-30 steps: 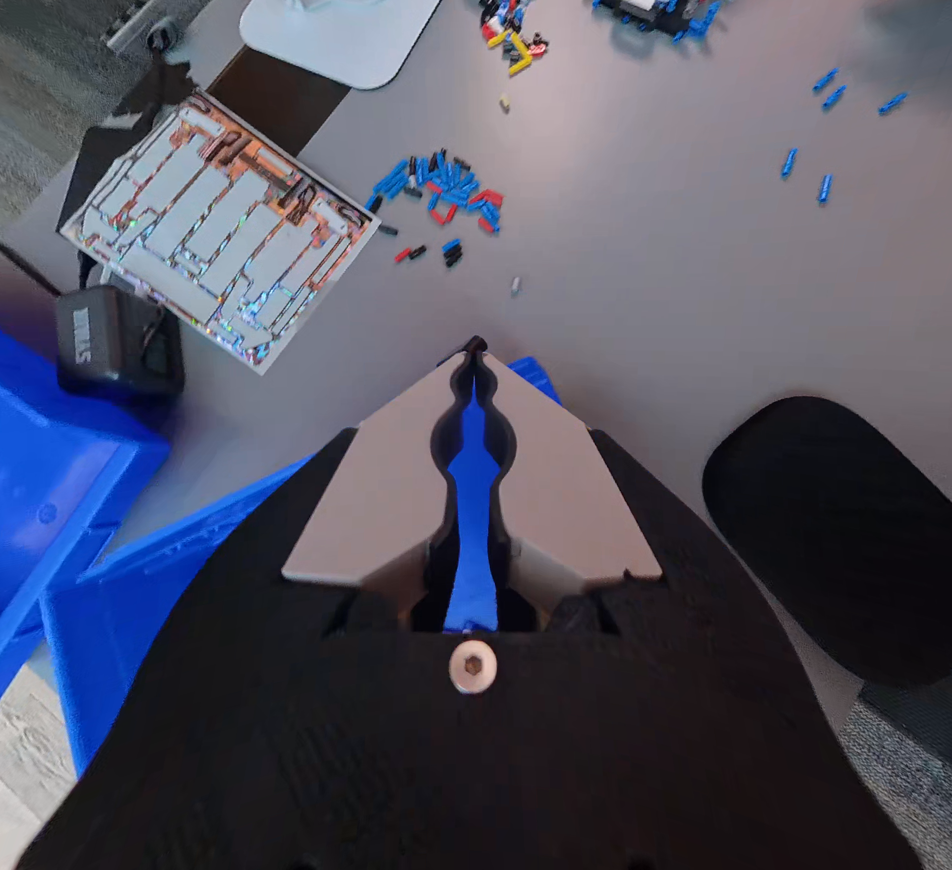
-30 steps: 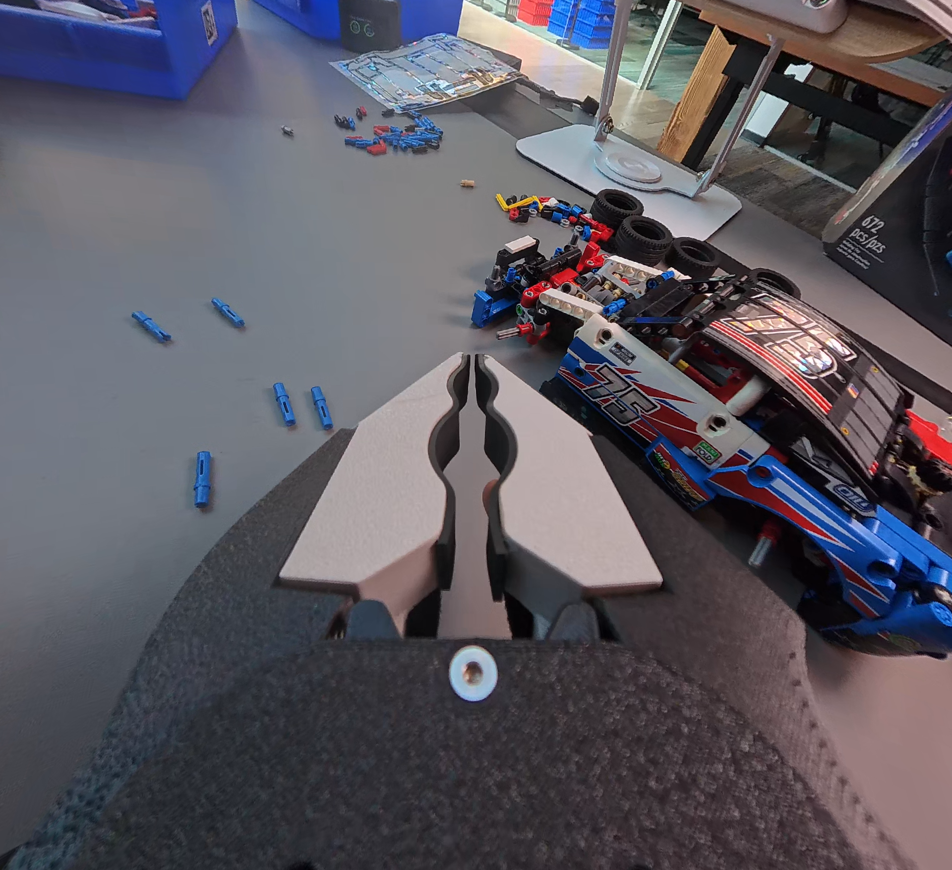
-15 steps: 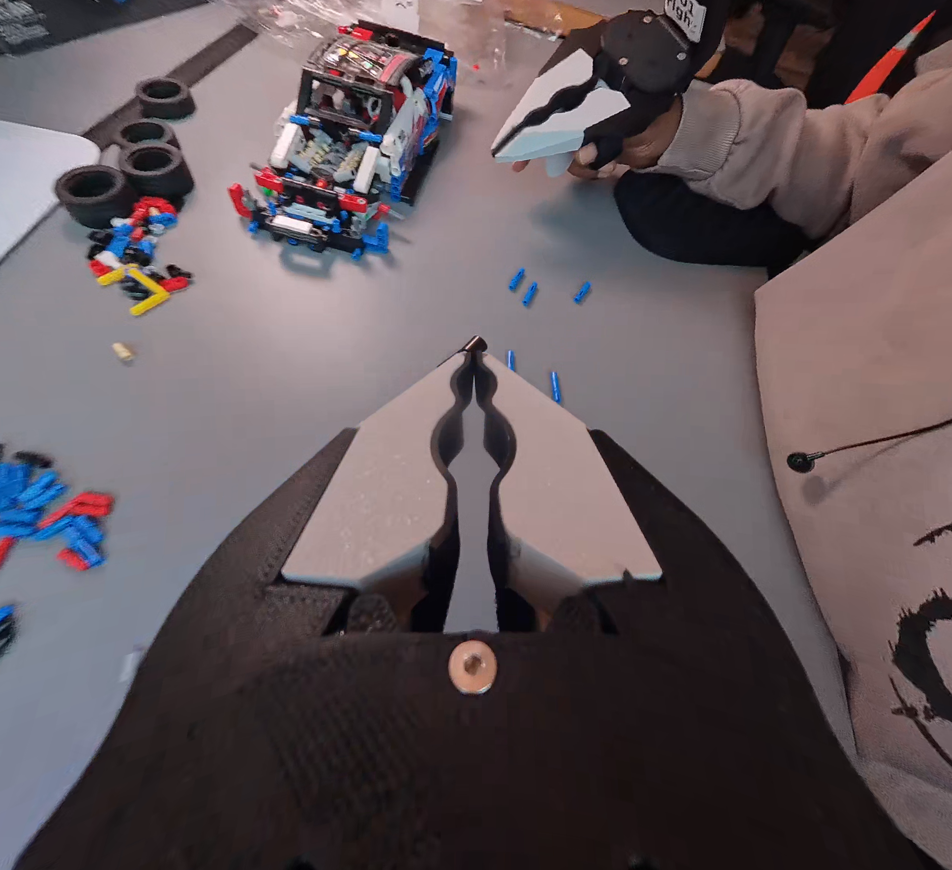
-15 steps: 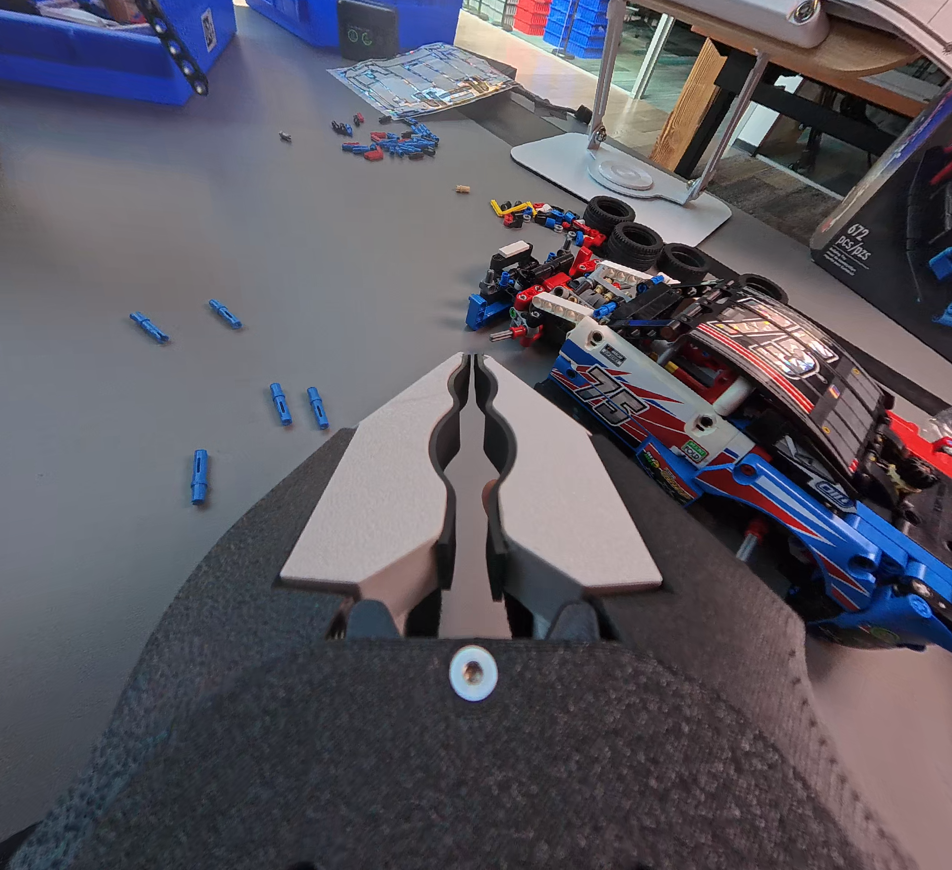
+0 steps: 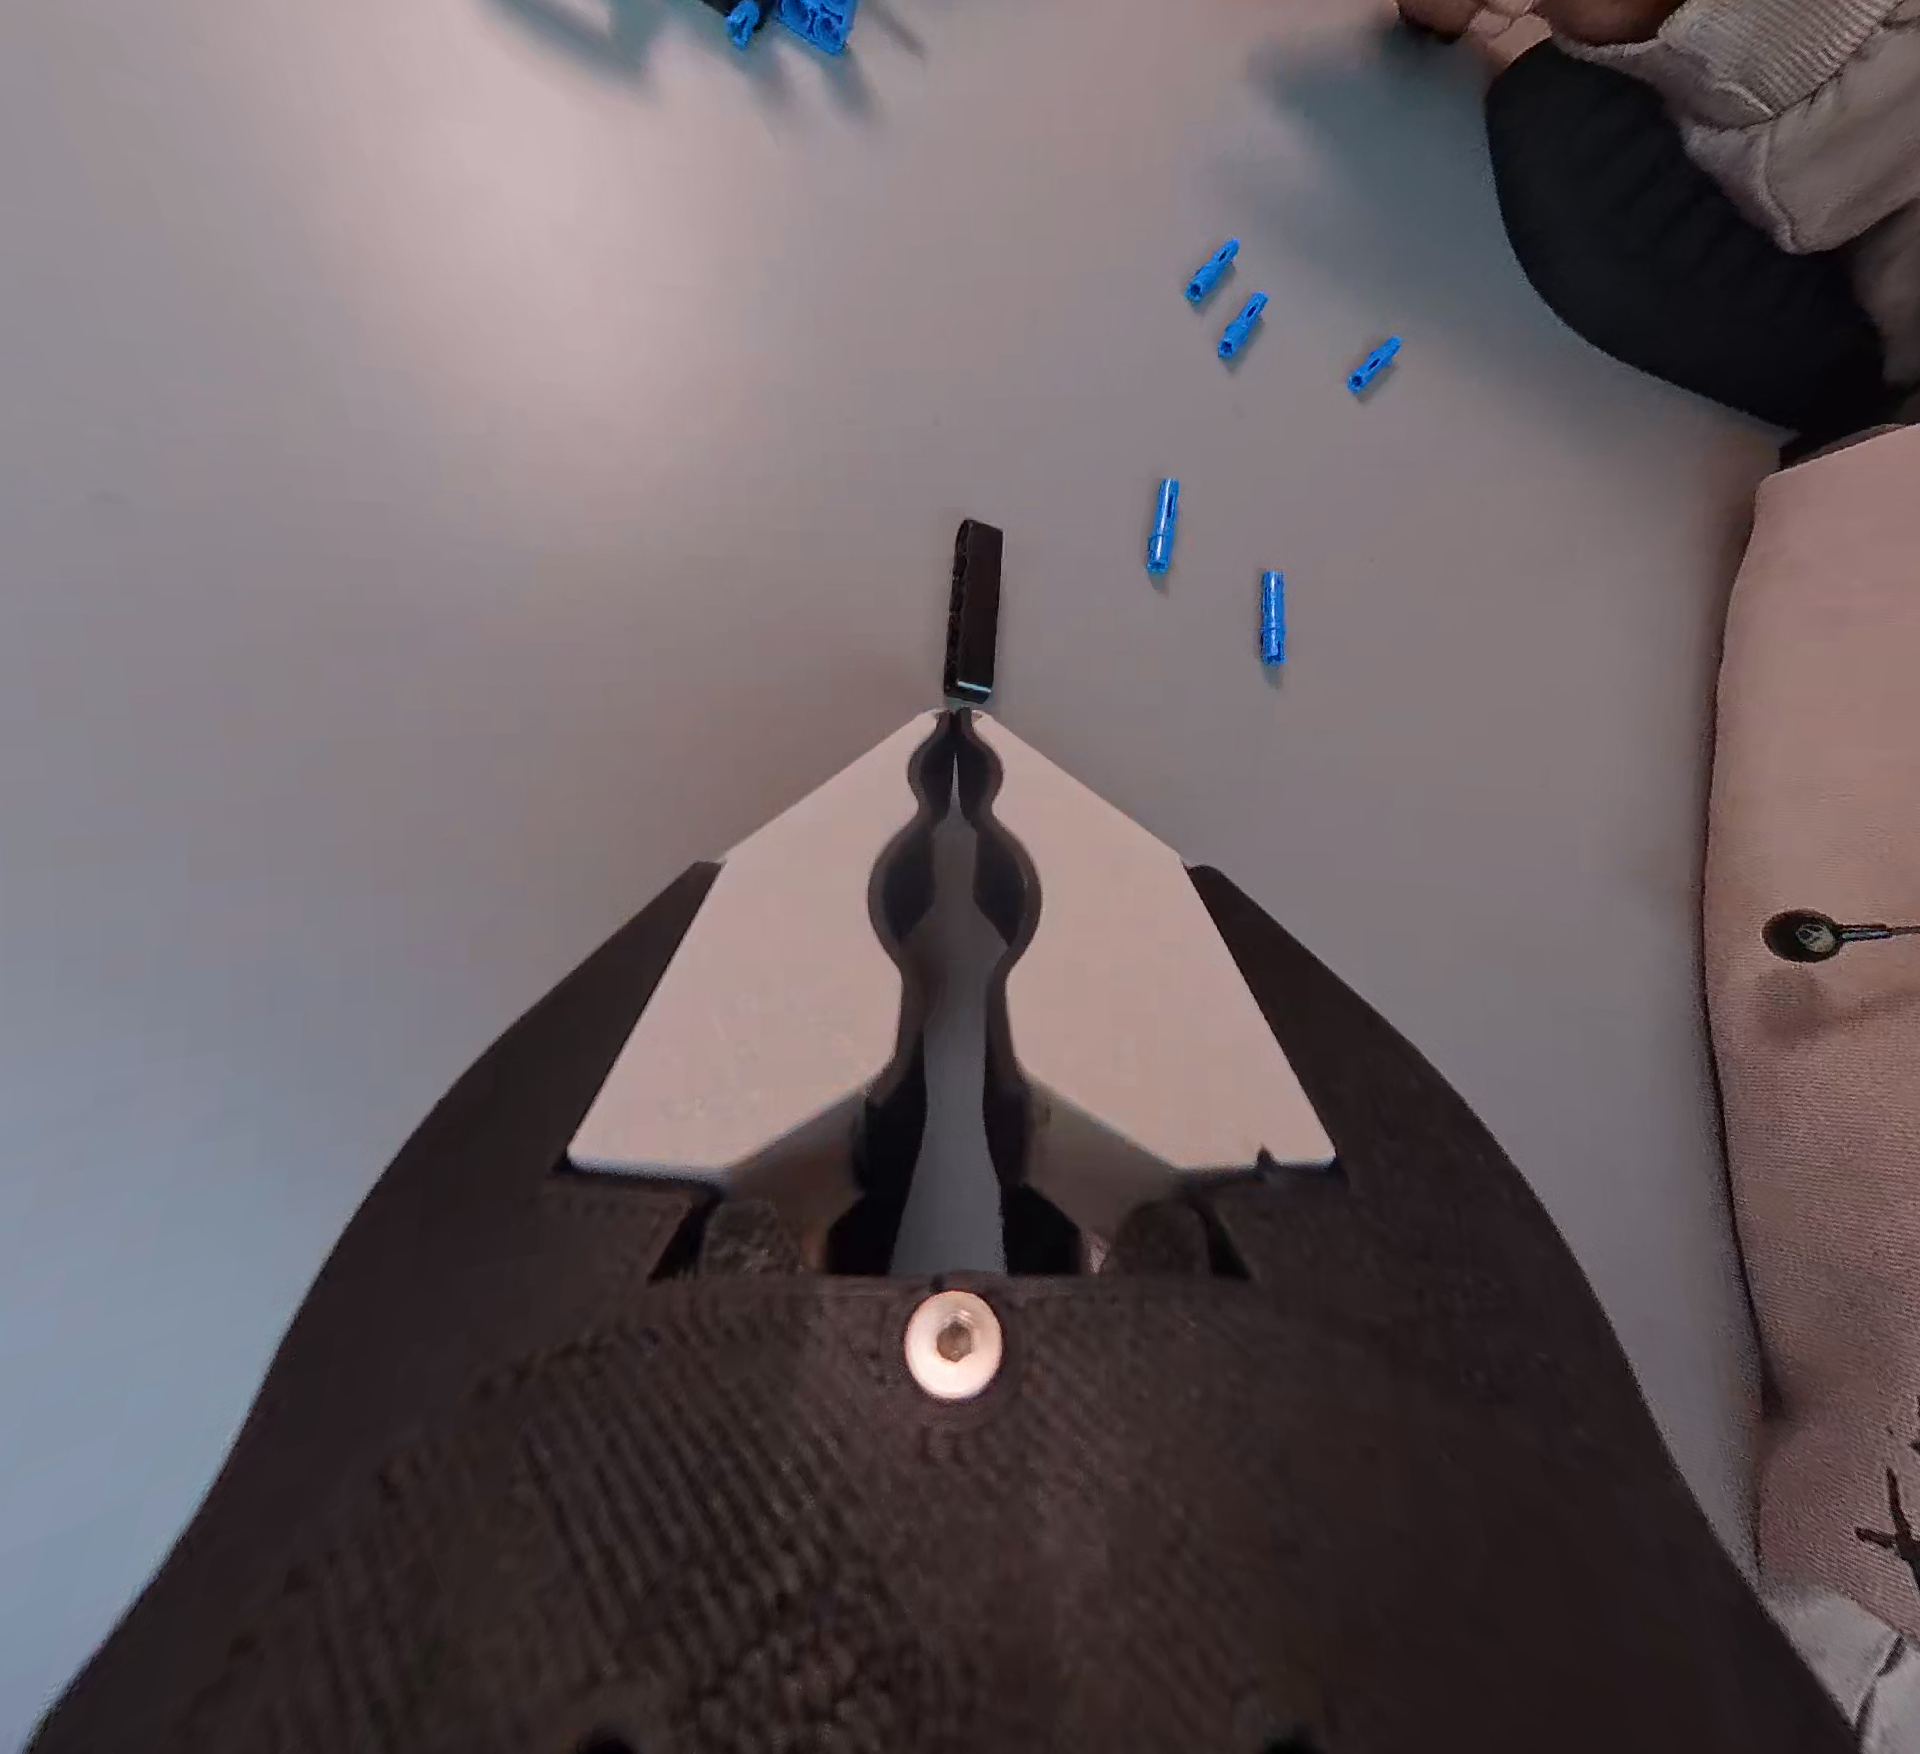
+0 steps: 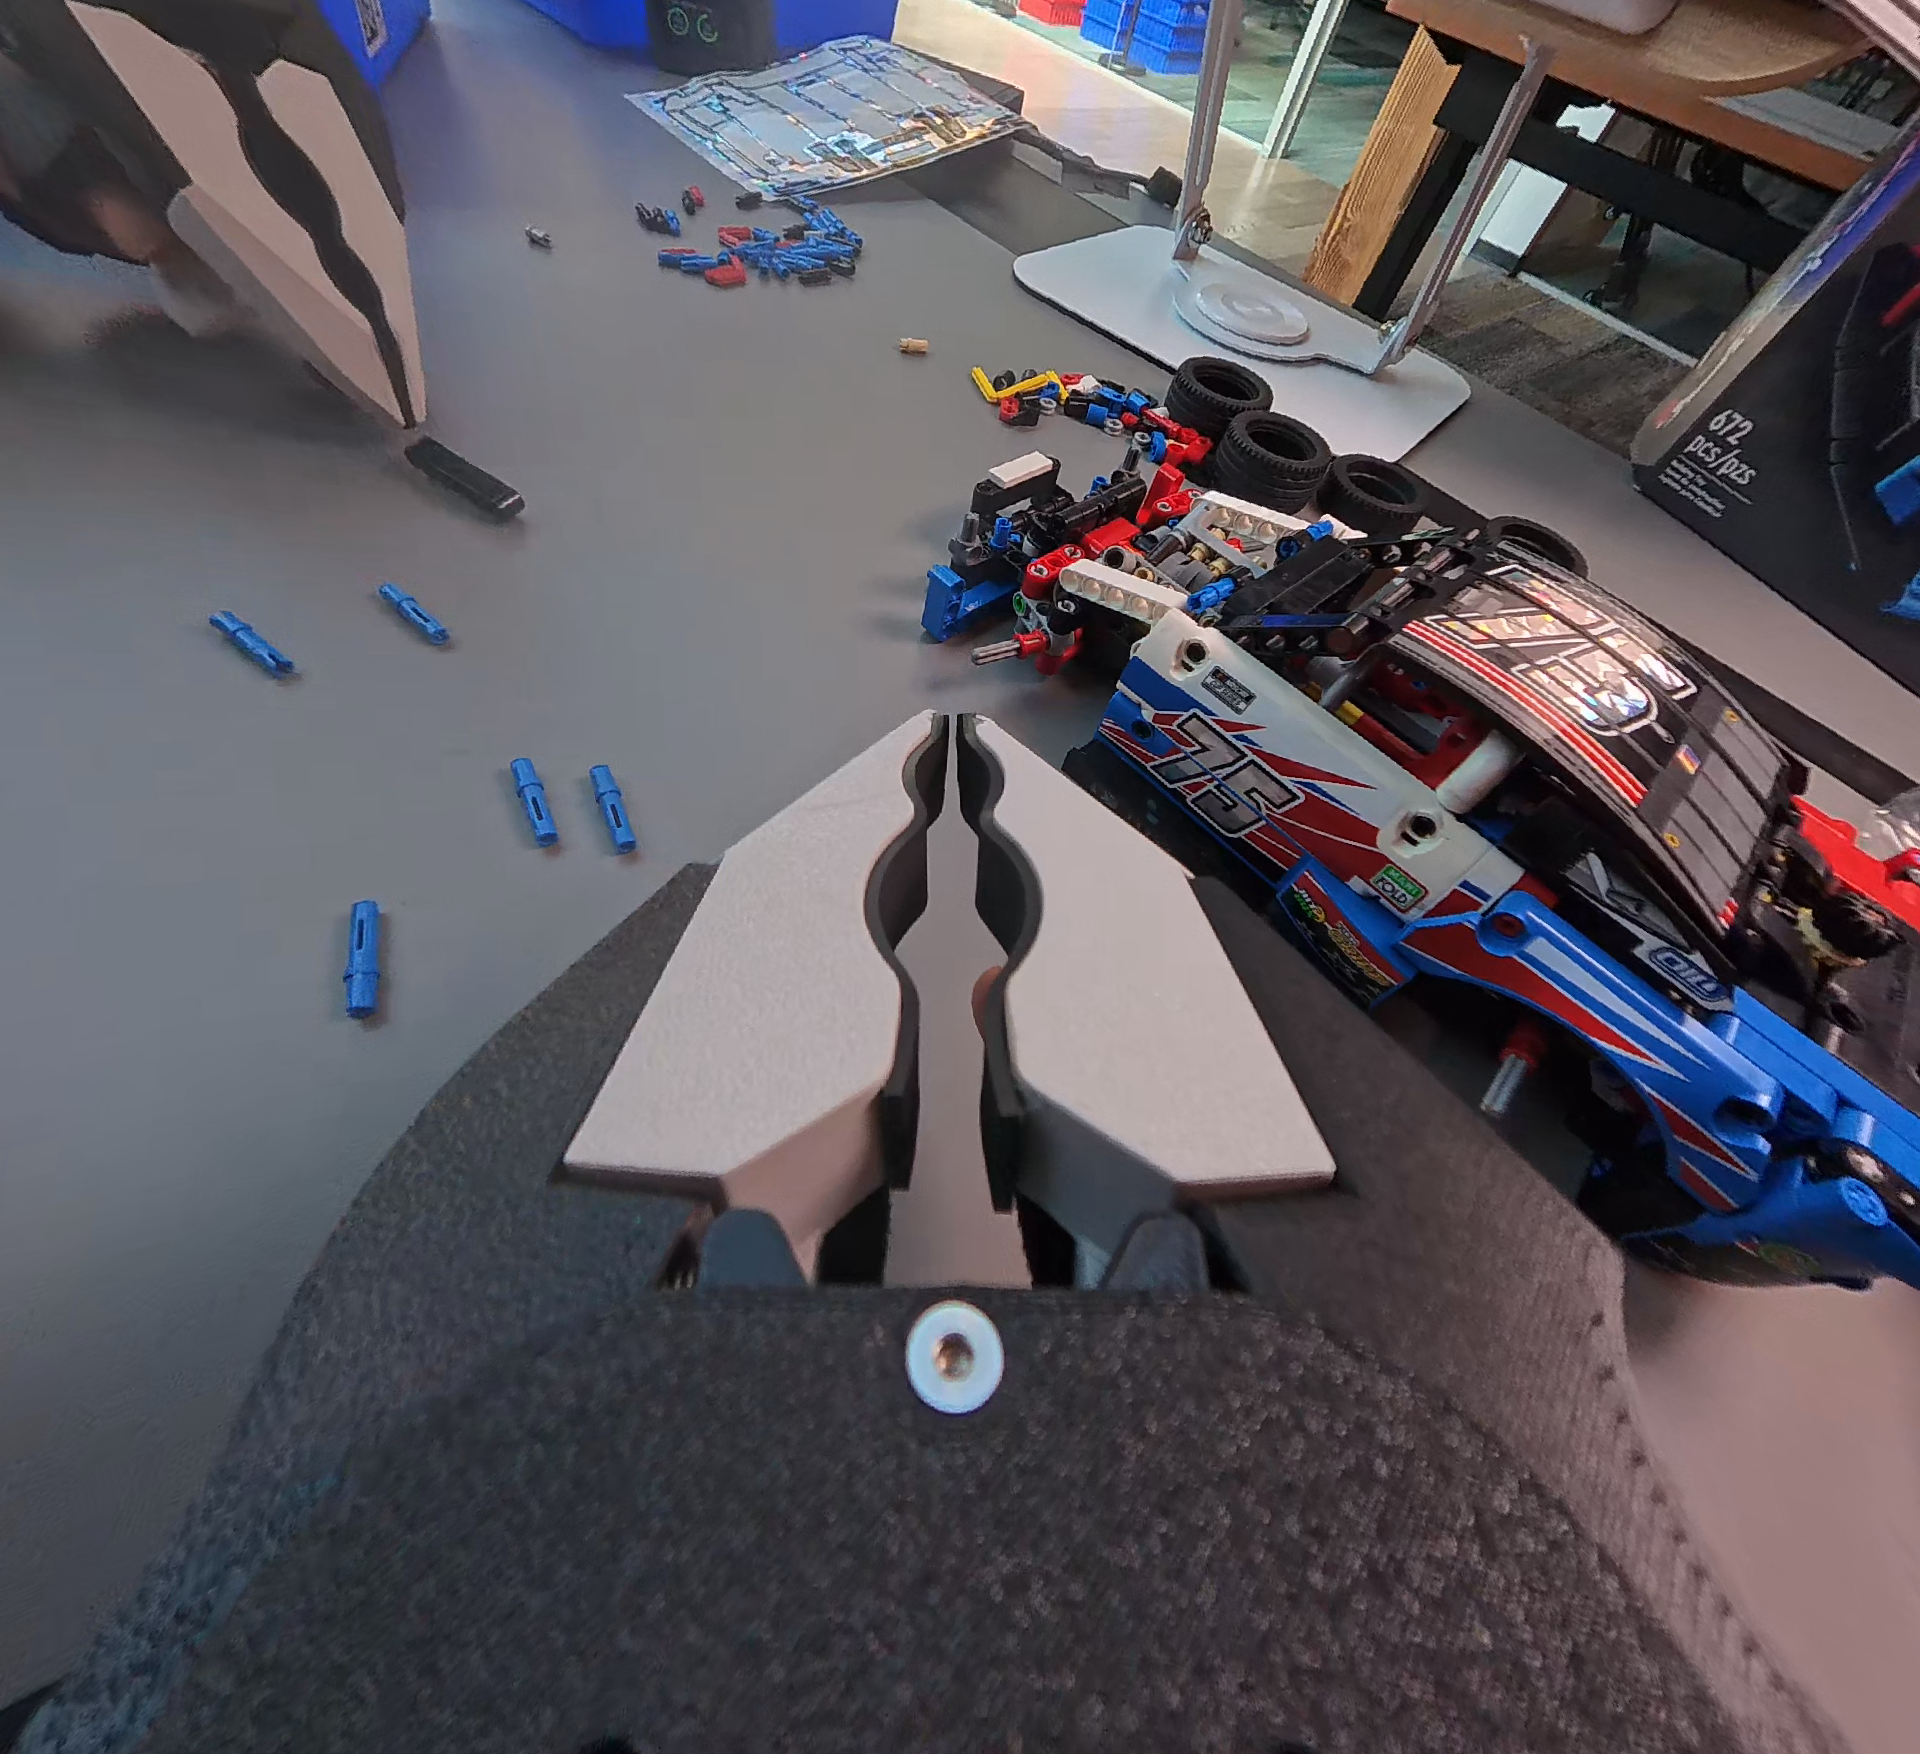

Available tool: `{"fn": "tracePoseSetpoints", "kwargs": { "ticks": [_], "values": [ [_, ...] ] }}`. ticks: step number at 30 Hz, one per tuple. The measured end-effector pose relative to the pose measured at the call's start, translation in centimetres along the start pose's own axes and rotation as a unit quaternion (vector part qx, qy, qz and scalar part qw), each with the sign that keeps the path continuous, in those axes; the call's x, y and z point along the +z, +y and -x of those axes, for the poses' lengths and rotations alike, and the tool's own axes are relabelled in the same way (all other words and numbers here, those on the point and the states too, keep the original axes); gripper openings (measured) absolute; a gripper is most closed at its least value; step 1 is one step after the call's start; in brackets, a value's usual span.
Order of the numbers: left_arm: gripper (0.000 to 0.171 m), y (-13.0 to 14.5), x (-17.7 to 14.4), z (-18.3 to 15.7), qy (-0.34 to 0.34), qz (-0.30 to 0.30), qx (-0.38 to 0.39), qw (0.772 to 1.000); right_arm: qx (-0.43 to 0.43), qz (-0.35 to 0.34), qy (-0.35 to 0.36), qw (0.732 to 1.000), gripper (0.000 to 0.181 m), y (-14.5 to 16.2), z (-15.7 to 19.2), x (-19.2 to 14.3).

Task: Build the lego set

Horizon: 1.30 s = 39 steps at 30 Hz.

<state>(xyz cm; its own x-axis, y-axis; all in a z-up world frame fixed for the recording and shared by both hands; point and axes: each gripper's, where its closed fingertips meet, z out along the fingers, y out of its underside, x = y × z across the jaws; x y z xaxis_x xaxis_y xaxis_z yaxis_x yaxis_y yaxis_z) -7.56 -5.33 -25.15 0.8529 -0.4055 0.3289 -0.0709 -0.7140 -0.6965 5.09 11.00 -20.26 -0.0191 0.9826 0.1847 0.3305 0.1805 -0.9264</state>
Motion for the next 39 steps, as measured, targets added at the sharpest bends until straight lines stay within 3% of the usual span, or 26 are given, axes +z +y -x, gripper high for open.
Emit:
{"fn": "tracePoseSetpoints", "kwargs": {
  "ticks": [3, 6, 8, 12, 14, 17, 19, 22, 25, 28, 39],
  "values": [
    [0.012, -0.3, -1.6, 0.5, -0.034, -0.006, 0.001, 0.999, -0.003, 0.001, 0.0, 1.0, 0.0, 0.0, 0.1, 0.0],
    [0.018, -1.7, -5.1, 1.7, -0.121, -0.028, 0.026, 0.992, -0.005, 0.0, -0.002, 1.0, 0.0, 0.0, 0.2, 0.0],
    [0.019, -3.6, -9.4, 2.6, -0.198, -0.062, 0.05, 0.977, -0.005, -0.001, -0.002, 1.0, 0.0, -0.1, 0.2, -0.1],
    [0.019, -6.5, -21.9, 6.0, -0.354, -0.103, 0.059, 0.928, -0.007, -0.006, -0.007, 1.0, 0.0, -0.3, 0.4, -0.1],
    [0.025, -5.3, -27.4, 9.0, -0.409, -0.069, 0.027, 0.909, -0.01, -0.01, -0.009, 1.0, 0.0, -0.5, 0.5, -0.1],
    [0.025, -0.1, -32.6, 15.0, -0.447, 0.021, -0.04, 0.893, -0.009, -0.022, -0.01, 1.0, 0.0, -1.0, 0.5, -0.3],
    [0.025, 4.3, -33.1, 18.2, -0.428, 0.066, -0.1, 0.896, -0.007, -0.044, -0.019, 0.999, 0.004, -1.7, 0.8, -0.6],
    [0.025, 10.8, -33.1, 22.0, -0.428, 0.153, -0.155, 0.877, -0.003, -0.087, -0.036, 0.996, 0.009, -3.2, 1.3, -1.4],
    [0.024, 14.4, -32.6, 23.9, -0.419, 0.212, -0.175, 0.865, -0.001, -0.12, -0.047, 0.992, 0.013, -4.3, 1.7, -1.9],
    [0.02, 16.0, -32.7, 25.2, -0.42, 0.251, -0.159, 0.857, -0.001, -0.123, -0.05, 0.991, 0.013, -4.3, 1.9, -1.9],
    [0.016, 17.6, -32.1, 27.1, -0.429, 0.26, -0.141, 0.853, -0.002, -0.098, -0.053, 0.994, 0.011, -3.2, 1.8, -1.3]
  ]
}}
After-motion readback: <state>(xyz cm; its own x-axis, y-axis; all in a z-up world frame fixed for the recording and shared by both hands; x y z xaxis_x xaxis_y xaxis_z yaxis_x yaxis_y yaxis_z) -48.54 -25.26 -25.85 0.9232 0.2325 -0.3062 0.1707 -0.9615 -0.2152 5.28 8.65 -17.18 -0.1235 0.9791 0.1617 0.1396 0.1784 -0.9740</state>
